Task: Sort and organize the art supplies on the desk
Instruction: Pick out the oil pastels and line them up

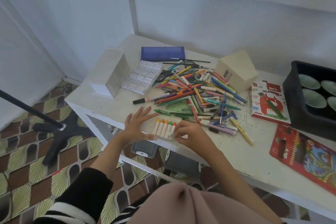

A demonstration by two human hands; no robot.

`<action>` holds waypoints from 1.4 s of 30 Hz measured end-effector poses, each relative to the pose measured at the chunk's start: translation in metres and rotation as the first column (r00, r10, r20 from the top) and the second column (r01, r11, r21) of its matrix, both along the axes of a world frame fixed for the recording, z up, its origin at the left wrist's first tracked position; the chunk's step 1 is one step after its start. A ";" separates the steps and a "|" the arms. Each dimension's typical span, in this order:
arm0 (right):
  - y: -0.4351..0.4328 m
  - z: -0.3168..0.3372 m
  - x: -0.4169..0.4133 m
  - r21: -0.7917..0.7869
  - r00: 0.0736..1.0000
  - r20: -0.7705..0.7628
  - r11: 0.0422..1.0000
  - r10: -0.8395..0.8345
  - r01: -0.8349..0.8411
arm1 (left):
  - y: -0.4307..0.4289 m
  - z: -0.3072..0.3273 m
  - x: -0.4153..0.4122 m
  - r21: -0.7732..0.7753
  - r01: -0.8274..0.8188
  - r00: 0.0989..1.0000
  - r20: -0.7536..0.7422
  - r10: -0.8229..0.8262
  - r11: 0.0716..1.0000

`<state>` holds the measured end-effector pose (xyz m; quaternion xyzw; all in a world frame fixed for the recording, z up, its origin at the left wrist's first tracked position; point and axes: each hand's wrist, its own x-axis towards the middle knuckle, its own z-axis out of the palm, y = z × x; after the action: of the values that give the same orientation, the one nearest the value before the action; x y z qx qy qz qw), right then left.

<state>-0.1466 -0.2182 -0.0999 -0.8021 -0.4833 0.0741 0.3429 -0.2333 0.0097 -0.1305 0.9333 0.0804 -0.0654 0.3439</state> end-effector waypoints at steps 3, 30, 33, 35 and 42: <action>-0.001 -0.003 0.001 -0.021 0.999 0.035 1.000 -0.001 0.002 | 0.000 0.000 0.000 -0.003 -0.002 1.000 0.000 0.002 1.000; -0.010 -0.014 0.012 -0.056 0.998 -0.007 0.997 -0.060 0.060 | -0.001 0.001 0.000 -0.006 -0.009 1.000 0.007 0.009 1.000; -0.013 -0.013 0.017 -0.009 0.994 0.011 0.994 -0.106 0.106 | -0.001 0.002 0.000 -0.004 -0.002 1.000 -0.003 0.002 1.000; -0.015 -0.010 0.025 0.010 0.988 0.042 0.989 -0.147 0.147 | -0.002 0.003 0.000 0.001 0.002 1.000 -0.013 -0.002 1.000; -0.018 0.011 0.096 -0.060 0.890 0.100 0.890 -0.444 0.451 | -0.001 0.002 0.000 0.001 0.010 1.000 -0.016 -0.010 1.000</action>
<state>-0.0510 -0.2362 -0.0889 -0.9076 -0.2958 -0.0208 0.2971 -0.2330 0.0092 -0.1283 0.9333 0.0786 -0.0744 0.3425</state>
